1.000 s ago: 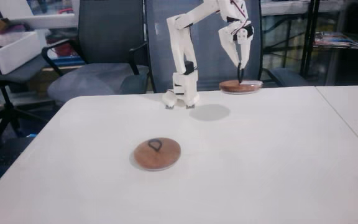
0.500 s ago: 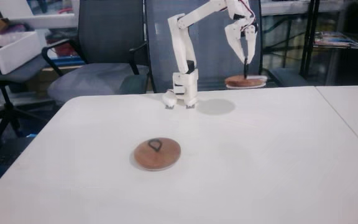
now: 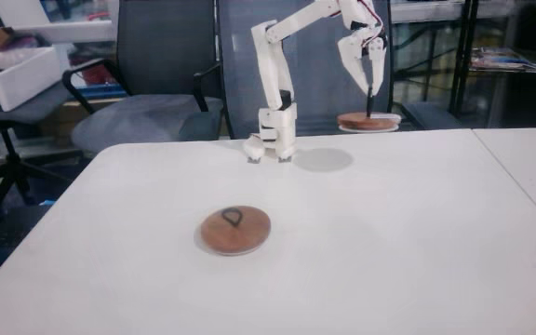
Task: Pick the lid with the red cross and place it on the side.
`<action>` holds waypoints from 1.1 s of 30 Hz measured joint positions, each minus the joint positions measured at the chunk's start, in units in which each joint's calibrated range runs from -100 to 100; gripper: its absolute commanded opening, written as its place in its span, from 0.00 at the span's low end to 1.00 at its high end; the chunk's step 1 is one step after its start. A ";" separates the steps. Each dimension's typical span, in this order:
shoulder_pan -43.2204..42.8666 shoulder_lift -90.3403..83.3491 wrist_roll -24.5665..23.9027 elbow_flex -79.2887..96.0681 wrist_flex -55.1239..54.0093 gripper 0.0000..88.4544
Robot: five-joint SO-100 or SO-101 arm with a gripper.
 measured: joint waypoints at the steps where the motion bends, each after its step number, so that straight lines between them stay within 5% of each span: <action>1: 0.00 0.00 0.05 0.00 -0.60 0.01; 33: 8.23 8.15 0.67 0.27 -9.56 0.01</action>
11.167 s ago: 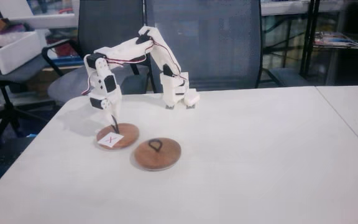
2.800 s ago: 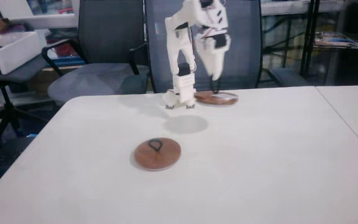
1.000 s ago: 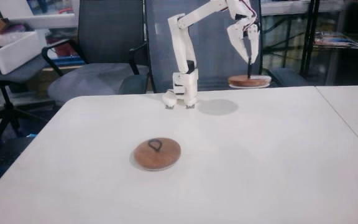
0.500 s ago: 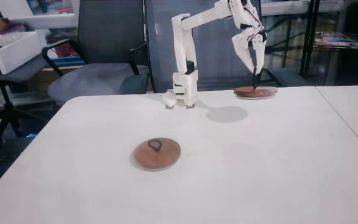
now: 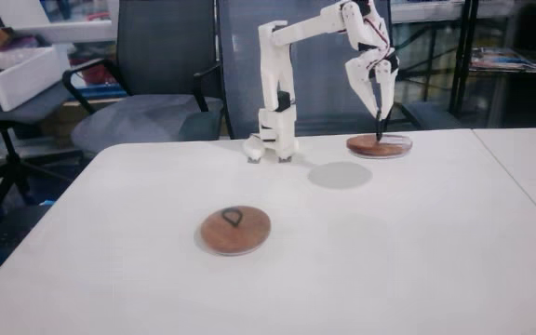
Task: Pick the lid with the red cross and place it on the side.
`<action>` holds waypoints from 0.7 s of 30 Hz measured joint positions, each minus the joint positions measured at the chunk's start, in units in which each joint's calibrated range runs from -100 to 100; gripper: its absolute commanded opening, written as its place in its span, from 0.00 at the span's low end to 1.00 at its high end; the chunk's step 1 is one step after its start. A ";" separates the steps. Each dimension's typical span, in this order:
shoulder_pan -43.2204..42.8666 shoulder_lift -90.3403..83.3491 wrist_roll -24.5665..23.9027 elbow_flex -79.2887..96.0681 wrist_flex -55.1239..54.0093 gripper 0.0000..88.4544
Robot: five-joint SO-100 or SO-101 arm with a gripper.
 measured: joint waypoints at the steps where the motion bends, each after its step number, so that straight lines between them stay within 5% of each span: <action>1: 0.00 0.00 0.21 0.00 -0.68 0.01; 21: -0.07 0.00 -2.80 15.01 -12.89 0.01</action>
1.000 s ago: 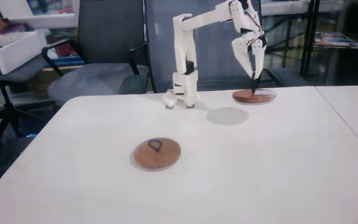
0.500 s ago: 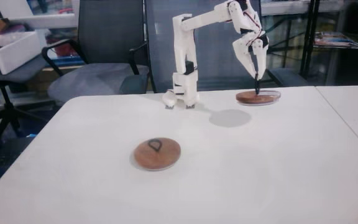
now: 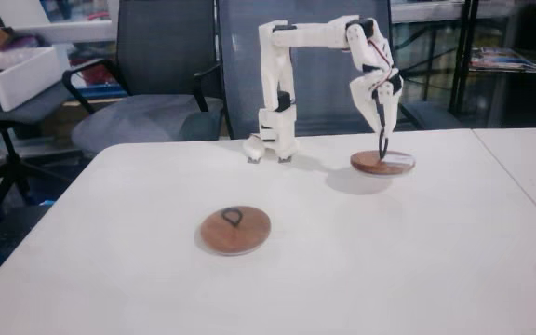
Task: Pick the lid with the red cross and place it on the side.
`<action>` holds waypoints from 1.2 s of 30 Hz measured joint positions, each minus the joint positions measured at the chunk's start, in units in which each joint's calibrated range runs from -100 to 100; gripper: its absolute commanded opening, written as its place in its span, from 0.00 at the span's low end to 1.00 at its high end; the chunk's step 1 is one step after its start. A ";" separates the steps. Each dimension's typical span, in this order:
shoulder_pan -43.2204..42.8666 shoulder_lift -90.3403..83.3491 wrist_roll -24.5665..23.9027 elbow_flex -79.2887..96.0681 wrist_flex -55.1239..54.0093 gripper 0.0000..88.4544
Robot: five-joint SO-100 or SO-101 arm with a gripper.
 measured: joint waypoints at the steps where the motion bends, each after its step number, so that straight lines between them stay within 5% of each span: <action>1: 0.00 0.00 0.00 0.81 -0.85 0.01; 36: 0.52 -0.08 -0.05 20.04 -21.86 0.01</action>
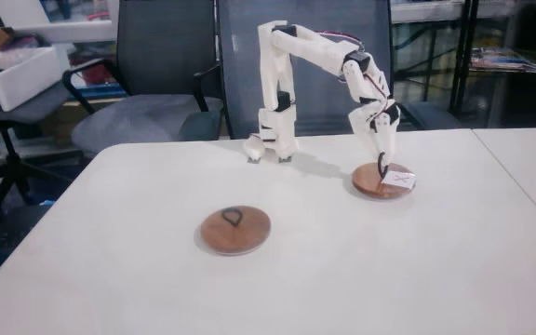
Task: Pick the lid with the red cross and place it on the side.
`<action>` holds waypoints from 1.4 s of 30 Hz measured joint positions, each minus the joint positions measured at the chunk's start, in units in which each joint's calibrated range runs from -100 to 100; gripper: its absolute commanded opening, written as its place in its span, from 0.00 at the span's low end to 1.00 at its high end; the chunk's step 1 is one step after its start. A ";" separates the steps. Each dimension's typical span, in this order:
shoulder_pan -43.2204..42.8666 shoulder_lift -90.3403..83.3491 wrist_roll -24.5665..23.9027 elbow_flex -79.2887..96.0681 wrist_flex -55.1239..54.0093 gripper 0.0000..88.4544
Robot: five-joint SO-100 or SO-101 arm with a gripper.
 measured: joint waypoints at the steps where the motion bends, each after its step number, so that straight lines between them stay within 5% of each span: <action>1: 0.00 0.00 0.00 0.00 0.00 0.01; 14: 0.00 0.00 0.00 0.09 0.00 0.01; 24: 0.00 0.00 0.00 0.09 0.00 0.13; 42: -0.30 0.00 0.00 0.09 0.00 0.18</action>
